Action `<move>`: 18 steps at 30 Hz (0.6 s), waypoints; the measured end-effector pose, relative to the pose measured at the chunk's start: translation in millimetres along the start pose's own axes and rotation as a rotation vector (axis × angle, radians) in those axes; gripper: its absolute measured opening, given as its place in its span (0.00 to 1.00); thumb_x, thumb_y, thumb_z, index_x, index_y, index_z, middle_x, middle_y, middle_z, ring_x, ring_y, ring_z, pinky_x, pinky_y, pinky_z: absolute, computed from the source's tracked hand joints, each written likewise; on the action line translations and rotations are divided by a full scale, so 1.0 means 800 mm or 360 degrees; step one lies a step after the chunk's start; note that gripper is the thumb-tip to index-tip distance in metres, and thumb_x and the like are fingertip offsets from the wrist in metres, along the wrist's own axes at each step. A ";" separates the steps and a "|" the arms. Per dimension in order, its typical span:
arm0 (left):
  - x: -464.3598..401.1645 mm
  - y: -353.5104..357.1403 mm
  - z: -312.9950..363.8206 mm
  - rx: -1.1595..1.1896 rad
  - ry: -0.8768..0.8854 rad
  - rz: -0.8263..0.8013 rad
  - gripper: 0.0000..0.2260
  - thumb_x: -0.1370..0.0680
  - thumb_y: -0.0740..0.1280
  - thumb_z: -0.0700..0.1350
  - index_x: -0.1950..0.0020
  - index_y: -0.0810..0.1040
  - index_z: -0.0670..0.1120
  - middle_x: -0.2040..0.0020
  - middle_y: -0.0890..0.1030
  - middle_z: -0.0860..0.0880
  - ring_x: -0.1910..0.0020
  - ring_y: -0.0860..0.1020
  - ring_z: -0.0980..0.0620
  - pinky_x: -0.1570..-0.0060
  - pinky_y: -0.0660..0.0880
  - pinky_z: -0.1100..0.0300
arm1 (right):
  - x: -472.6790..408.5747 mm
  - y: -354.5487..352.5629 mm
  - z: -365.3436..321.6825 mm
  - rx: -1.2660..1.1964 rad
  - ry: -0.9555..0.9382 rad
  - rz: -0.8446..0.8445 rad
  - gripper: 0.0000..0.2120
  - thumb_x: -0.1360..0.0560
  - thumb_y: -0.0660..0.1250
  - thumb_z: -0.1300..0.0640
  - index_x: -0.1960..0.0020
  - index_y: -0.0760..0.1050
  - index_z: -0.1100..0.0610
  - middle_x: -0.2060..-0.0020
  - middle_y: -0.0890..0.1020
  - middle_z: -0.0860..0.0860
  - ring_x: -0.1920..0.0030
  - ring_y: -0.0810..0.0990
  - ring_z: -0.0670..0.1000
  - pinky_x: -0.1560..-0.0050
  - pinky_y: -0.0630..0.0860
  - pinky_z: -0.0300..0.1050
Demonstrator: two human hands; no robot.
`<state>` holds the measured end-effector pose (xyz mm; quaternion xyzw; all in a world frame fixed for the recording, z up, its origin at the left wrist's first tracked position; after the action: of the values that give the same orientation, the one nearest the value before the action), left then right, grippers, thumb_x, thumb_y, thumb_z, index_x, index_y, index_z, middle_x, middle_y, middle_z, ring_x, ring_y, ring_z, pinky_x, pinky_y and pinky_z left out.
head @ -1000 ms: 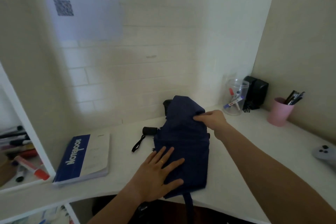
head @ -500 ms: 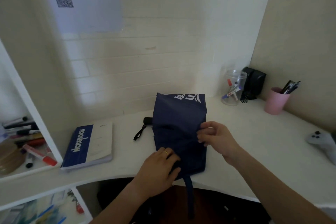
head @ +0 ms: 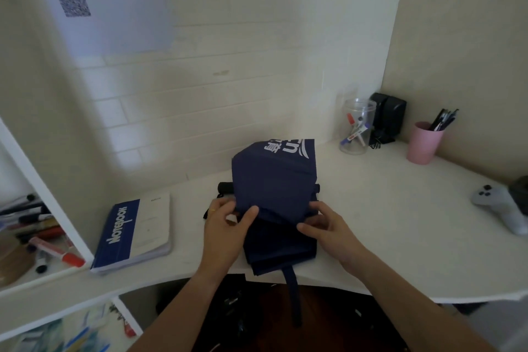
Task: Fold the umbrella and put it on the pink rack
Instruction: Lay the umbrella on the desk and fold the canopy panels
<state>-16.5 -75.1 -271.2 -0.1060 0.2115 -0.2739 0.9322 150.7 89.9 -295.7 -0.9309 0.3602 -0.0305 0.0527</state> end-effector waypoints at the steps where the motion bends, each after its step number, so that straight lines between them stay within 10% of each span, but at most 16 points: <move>1: 0.005 -0.003 0.004 -0.0062 0.0142 0.0041 0.05 0.26 0.75 0.54 0.52 0.83 0.61 0.39 0.75 0.57 0.40 0.75 0.56 0.45 0.73 0.65 | 0.001 0.001 0.001 0.0015 0.0009 -0.0003 0.17 0.26 0.75 0.58 0.40 0.76 0.48 0.49 0.84 0.52 0.46 0.83 0.49 0.52 0.77 0.36; 4: 0.026 -0.004 0.020 -0.0123 0.0411 -0.0015 0.06 0.26 0.75 0.53 0.51 0.86 0.55 0.40 0.79 0.63 0.36 0.72 0.62 0.38 0.71 0.68 | 0.000 0.002 0.009 0.0142 -0.0019 -0.0021 0.15 0.29 0.78 0.58 0.44 0.79 0.50 0.47 0.85 0.46 0.44 0.82 0.46 0.41 0.77 0.40; 7: 0.040 0.005 0.017 0.0231 0.0078 -0.0280 0.12 0.25 0.73 0.52 0.51 0.86 0.44 0.54 0.87 0.53 0.48 0.84 0.54 0.49 0.80 0.63 | 0.002 -0.001 0.010 0.0079 -0.0029 -0.0056 0.11 0.28 0.76 0.60 0.46 0.83 0.54 0.48 0.87 0.47 0.45 0.84 0.48 0.40 0.79 0.46; 12: 0.043 0.005 -0.010 0.0523 -0.0231 -0.0322 0.08 0.19 0.68 0.45 0.41 0.82 0.49 0.46 0.87 0.58 0.45 0.84 0.58 0.51 0.79 0.68 | 0.009 -0.008 0.003 -0.0042 0.0001 -0.0118 0.08 0.29 0.77 0.60 0.62 0.78 0.57 0.61 0.85 0.50 0.55 0.83 0.48 0.52 0.77 0.40; 18: 0.045 0.010 -0.015 0.0399 -0.0273 -0.0510 0.12 0.17 0.63 0.52 0.38 0.81 0.52 0.44 0.86 0.60 0.43 0.83 0.60 0.47 0.78 0.68 | 0.009 -0.002 -0.006 -0.0249 0.0047 -0.0029 0.14 0.29 0.78 0.52 0.46 0.84 0.56 0.50 0.88 0.51 0.47 0.86 0.50 0.46 0.79 0.41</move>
<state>9.1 -89.6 -296.7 -0.0446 0.0762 -0.4328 0.8972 156.8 86.2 -290.9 -0.9348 0.3538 -0.0165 -0.0259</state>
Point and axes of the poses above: each hand's wrist, its own x-axis away from the middle knuckle, its own y-axis out of the palm, z = x × y, the point moved 3 cm from there along -x, towards the middle knuckle
